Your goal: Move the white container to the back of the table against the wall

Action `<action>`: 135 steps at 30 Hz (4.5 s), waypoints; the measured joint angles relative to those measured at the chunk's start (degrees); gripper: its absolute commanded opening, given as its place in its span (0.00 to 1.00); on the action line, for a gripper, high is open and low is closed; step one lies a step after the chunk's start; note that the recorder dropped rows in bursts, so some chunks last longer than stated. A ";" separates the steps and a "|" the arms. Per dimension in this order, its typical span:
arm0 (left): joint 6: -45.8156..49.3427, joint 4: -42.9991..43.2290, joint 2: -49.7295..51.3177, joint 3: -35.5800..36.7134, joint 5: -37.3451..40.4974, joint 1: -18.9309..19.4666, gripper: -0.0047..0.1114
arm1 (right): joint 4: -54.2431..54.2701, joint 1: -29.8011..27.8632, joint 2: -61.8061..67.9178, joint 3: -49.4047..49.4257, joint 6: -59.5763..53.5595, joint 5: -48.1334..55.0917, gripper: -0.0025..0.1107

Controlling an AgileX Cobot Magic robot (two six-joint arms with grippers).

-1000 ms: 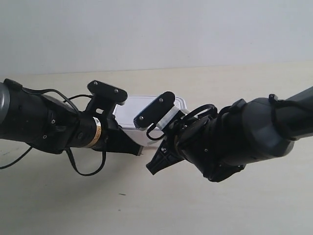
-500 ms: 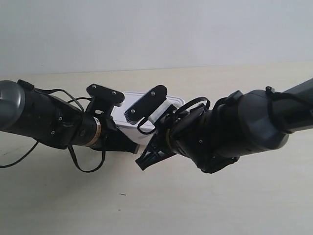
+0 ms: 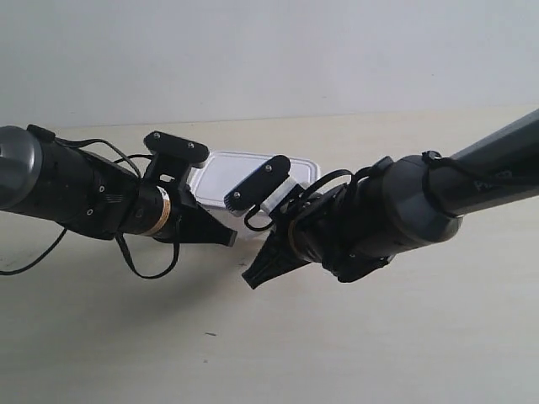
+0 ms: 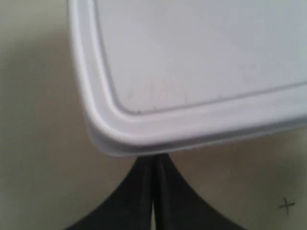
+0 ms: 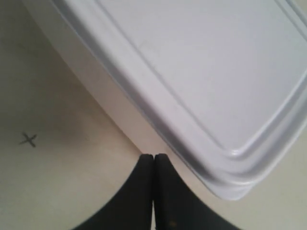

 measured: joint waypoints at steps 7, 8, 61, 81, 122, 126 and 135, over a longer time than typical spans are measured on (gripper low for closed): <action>0.00 0.81 0.62 -2.25 -0.75 0.00 0.04 | 0.00 -0.13 2.79 -3.65 -1.04 -0.54 0.02; 0.00 0.94 0.96 -2.76 -0.75 0.00 0.04 | 0.00 -0.13 3.21 -3.99 -1.19 -0.43 0.02; 8.68 1.76 9.80 -15.41 -8.58 3.63 0.04 | 7.59 -7.42 12.83 -20.59 -25.80 3.60 0.02; 12.74 5.83 14.93 -22.24 -4.72 5.87 0.04 | 1.45 -13.70 13.47 -20.99 -34.07 1.03 0.02; 19.14 -8.63 15.48 -25.93 -20.73 6.55 0.04 | -0.30 -13.92 11.90 -21.37 -31.28 4.92 0.02; 19.14 -8.63 17.00 -26.66 -20.44 6.55 0.04 | -1.11 -13.92 11.90 -21.37 -30.47 4.38 0.02; 19.25 -8.52 20.07 -30.88 -18.73 6.55 0.04 | -4.44 -14.04 11.90 -21.37 -26.86 4.12 0.02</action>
